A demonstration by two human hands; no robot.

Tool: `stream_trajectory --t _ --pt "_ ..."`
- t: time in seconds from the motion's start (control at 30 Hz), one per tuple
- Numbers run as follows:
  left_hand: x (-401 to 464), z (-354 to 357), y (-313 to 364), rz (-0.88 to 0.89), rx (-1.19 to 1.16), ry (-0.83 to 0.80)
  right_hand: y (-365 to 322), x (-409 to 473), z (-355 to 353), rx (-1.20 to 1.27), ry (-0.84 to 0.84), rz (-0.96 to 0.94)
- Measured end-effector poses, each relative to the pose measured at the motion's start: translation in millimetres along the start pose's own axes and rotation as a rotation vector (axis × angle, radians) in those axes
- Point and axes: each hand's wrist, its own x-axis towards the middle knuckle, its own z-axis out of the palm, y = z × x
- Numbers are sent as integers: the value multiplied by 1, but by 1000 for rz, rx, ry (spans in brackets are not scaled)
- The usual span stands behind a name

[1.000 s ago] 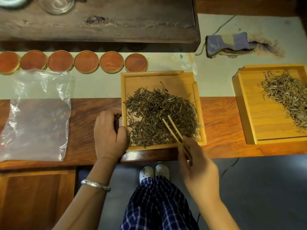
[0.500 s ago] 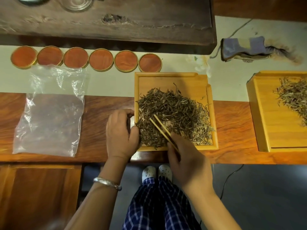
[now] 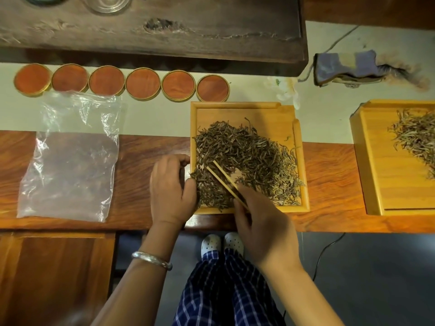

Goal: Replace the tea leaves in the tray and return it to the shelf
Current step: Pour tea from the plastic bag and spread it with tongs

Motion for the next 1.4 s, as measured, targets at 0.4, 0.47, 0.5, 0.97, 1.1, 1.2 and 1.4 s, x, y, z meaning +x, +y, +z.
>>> stream_trajectory --t 0.4,0.47,0.5,0.97,1.1,1.2,1.4 --pt "0 1 0 2 -4 11 10 -18 -7 62 -16 51" --pt "0 1 1 -5 -7 16 11 -14 -8 36 10 46" --pt "0 1 2 -7 -8 17 11 -12 -8 24 13 51" --pt "-1 1 1 2 4 24 9 2 -3 -26 26 45" --pt "-1 1 1 1 7 20 17 -10 -10 -9 11 78" --pt "0 1 1 -5 8 14 31 -28 -26 5 20 153" --pt "0 2 0 13 1 22 42 -28 -33 -67 -22 172"
